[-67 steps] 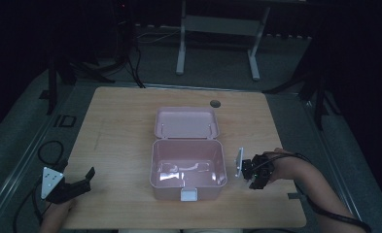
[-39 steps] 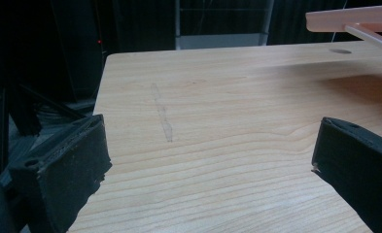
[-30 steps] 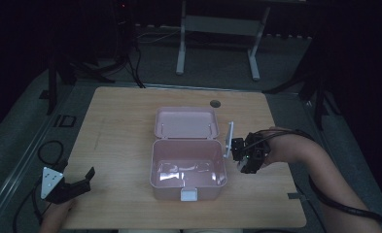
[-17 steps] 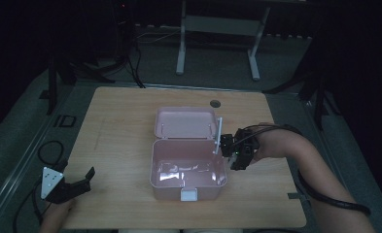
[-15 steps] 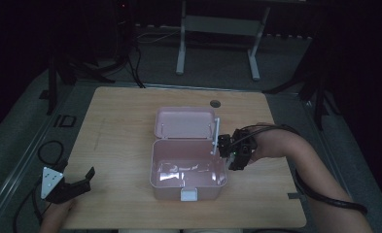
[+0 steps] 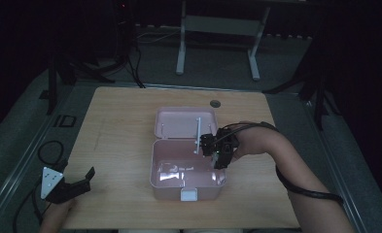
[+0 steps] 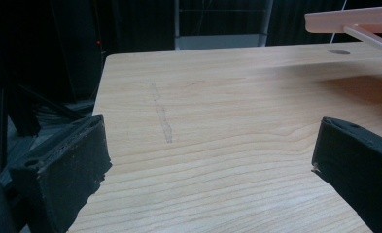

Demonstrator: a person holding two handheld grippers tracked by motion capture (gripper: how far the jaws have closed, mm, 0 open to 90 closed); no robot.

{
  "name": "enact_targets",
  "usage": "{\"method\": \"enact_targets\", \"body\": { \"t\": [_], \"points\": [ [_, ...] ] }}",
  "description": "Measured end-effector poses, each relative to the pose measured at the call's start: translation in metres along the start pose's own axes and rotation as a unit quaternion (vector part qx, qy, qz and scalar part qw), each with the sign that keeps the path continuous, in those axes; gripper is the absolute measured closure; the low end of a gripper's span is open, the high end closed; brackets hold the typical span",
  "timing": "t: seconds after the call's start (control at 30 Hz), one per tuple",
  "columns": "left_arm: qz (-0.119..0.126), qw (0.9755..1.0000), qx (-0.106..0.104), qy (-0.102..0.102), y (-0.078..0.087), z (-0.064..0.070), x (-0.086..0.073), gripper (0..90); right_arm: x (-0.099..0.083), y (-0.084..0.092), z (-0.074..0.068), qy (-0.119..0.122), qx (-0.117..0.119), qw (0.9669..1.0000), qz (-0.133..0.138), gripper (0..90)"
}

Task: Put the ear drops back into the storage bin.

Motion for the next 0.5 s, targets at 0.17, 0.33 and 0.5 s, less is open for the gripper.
{"method": "enact_targets", "body": {
  "t": [0.17, 0.33, 0.5],
  "points": [
    [-0.001, 1.0, 0.0, -0.001, 0.0, 0.0, 0.0, 0.3, 0.008, -0.015, -0.001, 0.002, 0.009, 1.0, 0.002, 59.7],
    [0.0, 1.0, 0.0, -0.002, 0.0, 0.0, 0.0, 0.4, 0.012, -0.034, -0.006, 0.009, 0.017, 0.9998, -0.002, 59.7],
    [0.0, 1.0, -0.001, -0.002, 0.0, 0.0, 0.0, 0.4, 0.016, -0.051, -0.01, 0.016, 0.02, 0.9997, -0.005, 59.7]
  ]
}}
Point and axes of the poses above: each handheld gripper's, and its own axes: y roughly backward along the jaws, x roughly out of its top, z roughly to its right, the point moved 6 cm from there along -y, roughly forward along the jaws, and after that the axes turned 15 degrees about -x, right-handed, at the moved point
